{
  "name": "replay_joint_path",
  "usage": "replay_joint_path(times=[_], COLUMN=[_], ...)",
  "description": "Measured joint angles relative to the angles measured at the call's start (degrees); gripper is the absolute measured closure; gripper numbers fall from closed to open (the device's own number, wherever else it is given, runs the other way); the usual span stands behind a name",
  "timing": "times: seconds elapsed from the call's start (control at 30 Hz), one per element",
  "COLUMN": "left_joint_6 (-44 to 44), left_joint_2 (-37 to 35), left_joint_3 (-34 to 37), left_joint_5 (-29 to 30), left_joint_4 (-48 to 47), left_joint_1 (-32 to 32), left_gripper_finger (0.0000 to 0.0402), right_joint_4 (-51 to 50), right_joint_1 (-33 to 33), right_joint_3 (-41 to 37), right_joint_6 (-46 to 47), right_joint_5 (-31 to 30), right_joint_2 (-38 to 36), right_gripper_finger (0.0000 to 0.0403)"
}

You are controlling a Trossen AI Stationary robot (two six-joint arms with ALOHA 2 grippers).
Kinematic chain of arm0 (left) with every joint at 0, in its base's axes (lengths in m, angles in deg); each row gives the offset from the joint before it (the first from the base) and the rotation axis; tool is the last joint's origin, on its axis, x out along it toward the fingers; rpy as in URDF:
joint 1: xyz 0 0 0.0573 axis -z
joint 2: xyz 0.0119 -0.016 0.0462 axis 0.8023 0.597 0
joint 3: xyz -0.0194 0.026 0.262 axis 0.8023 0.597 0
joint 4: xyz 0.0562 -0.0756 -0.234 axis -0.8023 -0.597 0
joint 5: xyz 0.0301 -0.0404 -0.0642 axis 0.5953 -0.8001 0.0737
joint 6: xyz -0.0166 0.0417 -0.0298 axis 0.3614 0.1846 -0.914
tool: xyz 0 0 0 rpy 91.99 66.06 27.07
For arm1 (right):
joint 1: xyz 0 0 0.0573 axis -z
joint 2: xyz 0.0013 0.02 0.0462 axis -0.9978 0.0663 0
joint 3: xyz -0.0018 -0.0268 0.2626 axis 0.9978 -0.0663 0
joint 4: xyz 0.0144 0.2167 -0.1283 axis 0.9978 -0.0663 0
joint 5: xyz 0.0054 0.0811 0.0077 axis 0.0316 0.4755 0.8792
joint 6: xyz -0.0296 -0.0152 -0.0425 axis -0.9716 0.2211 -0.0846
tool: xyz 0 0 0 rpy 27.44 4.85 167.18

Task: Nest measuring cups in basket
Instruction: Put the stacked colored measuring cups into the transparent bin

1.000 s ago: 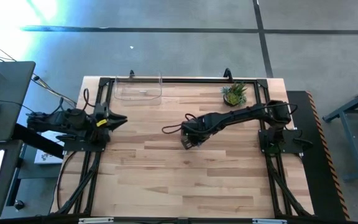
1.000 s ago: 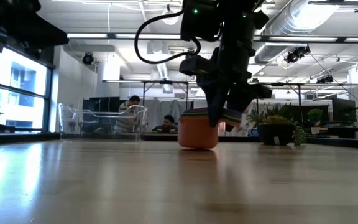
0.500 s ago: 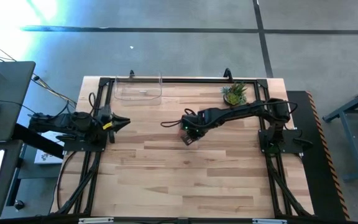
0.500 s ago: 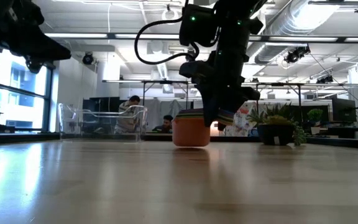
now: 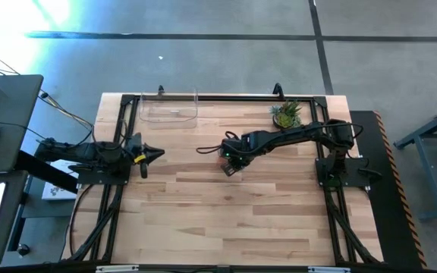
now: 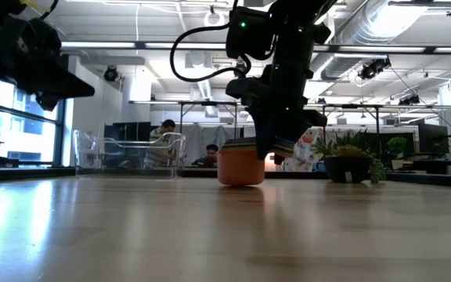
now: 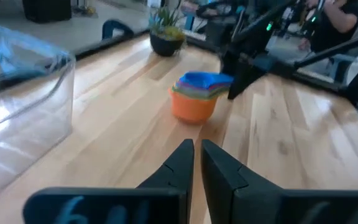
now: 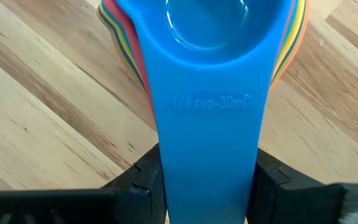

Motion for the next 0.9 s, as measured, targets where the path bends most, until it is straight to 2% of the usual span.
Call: replay_joint_path(times=[0.27,0.5,0.9], left_joint_6=[0.4,2.6,2.7], left_joint_2=[0.0,0.0,0.0], left_joint_3=[0.1,0.1,0.1], left_joint_5=[1.1,-0.7,-0.8], left_joint_4=[0.1,0.1,0.1], left_joint_1=[0.0,0.0,0.0], left_gripper_finger=[0.0389,0.0387,0.0385], right_joint_4=[0.5,0.5,0.5], right_joint_1=[0.0,0.0,0.3], right_joint_3=[0.0,0.0,0.0], right_joint_6=[-0.6,-1.0,3.0], right_joint_5=[0.0,0.0,1.3], right_joint_2=[0.0,0.0,0.0], right_gripper_finger=[0.0273,0.0273,0.0273])
